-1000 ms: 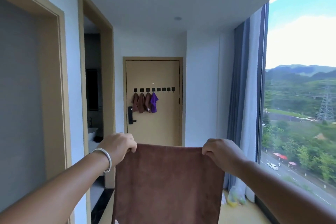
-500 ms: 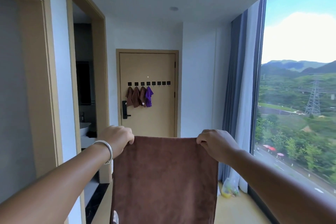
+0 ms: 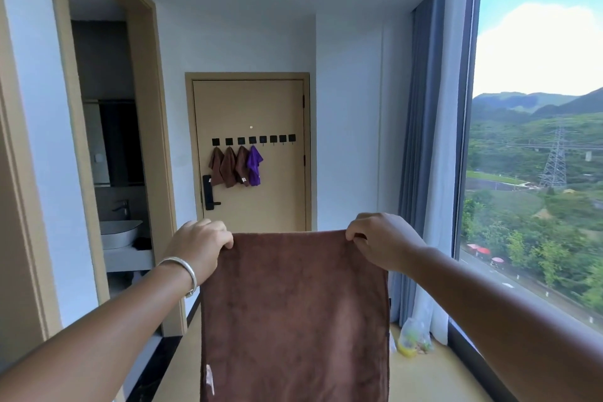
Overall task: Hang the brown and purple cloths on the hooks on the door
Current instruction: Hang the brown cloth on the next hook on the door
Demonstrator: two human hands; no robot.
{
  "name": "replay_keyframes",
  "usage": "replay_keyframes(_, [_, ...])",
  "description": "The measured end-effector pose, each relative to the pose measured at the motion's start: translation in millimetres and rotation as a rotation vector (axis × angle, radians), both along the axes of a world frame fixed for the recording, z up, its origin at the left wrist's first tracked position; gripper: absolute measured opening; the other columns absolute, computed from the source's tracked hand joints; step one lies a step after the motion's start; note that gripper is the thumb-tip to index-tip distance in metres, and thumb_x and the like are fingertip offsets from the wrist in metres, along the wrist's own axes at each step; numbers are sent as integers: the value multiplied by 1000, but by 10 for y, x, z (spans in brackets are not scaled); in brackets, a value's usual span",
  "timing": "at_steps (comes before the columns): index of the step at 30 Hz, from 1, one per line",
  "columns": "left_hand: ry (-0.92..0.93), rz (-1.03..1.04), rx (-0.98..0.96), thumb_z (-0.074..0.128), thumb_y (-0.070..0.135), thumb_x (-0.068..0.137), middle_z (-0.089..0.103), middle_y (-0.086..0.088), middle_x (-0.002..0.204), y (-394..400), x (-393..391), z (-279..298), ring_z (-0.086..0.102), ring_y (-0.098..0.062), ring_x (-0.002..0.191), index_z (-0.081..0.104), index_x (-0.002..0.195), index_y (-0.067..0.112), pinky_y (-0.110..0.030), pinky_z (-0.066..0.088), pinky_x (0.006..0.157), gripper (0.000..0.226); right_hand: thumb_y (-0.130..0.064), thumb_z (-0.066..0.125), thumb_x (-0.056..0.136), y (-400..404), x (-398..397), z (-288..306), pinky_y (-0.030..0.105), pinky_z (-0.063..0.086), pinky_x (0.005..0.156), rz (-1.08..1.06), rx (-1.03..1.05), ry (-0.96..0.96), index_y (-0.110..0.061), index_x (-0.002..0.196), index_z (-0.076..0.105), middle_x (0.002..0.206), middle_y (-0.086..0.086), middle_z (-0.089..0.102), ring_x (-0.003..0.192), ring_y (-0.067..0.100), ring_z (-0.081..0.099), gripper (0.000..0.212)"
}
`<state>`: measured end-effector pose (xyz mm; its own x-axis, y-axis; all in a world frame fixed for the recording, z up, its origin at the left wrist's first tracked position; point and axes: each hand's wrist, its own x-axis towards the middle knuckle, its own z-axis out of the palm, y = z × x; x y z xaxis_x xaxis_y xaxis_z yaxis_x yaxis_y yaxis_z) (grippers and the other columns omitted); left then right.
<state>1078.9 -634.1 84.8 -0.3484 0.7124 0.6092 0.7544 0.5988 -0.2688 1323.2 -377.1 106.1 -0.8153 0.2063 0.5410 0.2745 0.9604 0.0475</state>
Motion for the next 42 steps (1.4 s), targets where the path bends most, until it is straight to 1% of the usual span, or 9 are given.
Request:
replay_keyframes(7, [-28,-16,47,49,-4,84,61,16,98,790,-548,7,55,-12,91,67,97,32,-26,38,77,42,-22,45,92,860,-526,164,21,43,71,21,15,-16,-33,102,69,107,-17,64,88,7,58,28])
replay_keyframes(10, [-35,-21,46,50,-4,84,61,16,99,1086,-823,60,54,-13,92,67,97,31,-28,40,81,41,-22,45,93,1175,-851,206,22,44,71,8,31,5,-34,102,69,108,-17,64,89,9,60,28])
replay_keyframes(14, [-29,-38,57,54,-5,81,63,12,96,1425,-1301,115,56,-16,90,69,94,28,-28,38,76,39,-23,43,93,1532,-1341,229,27,49,74,-16,44,27,-34,102,69,109,-16,65,90,11,61,29])
replay_keyframes(20, [7,-58,92,54,-11,75,66,10,92,1974,-2300,168,57,-21,83,71,89,25,-29,35,69,42,-22,42,92,2014,-2286,207,25,44,68,-37,76,26,-34,102,68,108,-15,65,89,13,60,30])
replay_keyframes(23, [-9,-57,80,49,-11,74,64,11,96,2222,-2868,219,56,-20,86,69,92,27,-29,36,72,46,-23,43,93,2235,-2807,217,24,45,71,-40,69,10,-34,103,68,109,-16,64,91,11,60,29])
replay_keyframes(26, [-32,-41,59,45,-7,78,61,14,99,2448,-3457,238,54,-18,88,66,97,32,-29,40,77,48,-24,45,94,2456,-3378,216,27,52,77,-40,58,0,-33,104,68,109,-16,65,91,10,60,27])
replay_keyframes(30, [-43,-47,35,43,-6,79,60,15,102,2739,-4138,258,53,-19,89,64,99,33,-30,42,79,49,-24,45,94,2741,-4054,175,30,53,79,-48,37,12,-33,103,68,108,-16,65,90,10,61,26])
replay_keyframes(38, [-27,-56,30,47,-7,78,63,13,100,3469,-5287,318,53,-19,89,67,98,30,-31,42,77,47,-24,43,93,3477,-5245,134,28,50,77,-48,19,13,-32,101,68,109,-14,65,92,12,61,28])
replay_keyframes(42, [-4,-30,33,45,-7,78,61,14,101,3954,-5845,317,53,-18,88,66,100,32,-29,39,76,49,-24,42,94,3997,-5845,142,27,50,74,-32,46,30,-33,102,68,108,-14,65,91,12,60,28])
